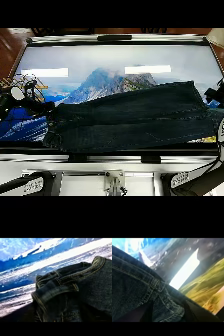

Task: Fold the shirts.

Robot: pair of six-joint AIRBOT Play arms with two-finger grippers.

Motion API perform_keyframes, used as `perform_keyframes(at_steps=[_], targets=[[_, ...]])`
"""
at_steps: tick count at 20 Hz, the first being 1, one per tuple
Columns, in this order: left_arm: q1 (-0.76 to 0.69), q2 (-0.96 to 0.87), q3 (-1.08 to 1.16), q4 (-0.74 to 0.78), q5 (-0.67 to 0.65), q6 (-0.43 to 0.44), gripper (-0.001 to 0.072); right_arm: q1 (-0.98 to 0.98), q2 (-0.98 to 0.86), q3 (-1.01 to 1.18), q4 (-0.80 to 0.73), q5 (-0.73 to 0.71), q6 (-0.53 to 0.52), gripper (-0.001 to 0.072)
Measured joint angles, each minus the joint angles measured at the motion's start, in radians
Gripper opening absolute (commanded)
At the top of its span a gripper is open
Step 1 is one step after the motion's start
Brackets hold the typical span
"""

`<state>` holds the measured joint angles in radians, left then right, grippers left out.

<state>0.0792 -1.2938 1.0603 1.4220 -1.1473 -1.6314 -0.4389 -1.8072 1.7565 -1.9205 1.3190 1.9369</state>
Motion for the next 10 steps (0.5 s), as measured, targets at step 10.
perform_keyframes(at_steps=[10], targets=[[0.083, 0.092, 0.036, 0.097, -0.416, 0.000, 0.0652, -0.206, 0.190, 0.063, 0.255, 0.249, -0.375, 0.0512]])
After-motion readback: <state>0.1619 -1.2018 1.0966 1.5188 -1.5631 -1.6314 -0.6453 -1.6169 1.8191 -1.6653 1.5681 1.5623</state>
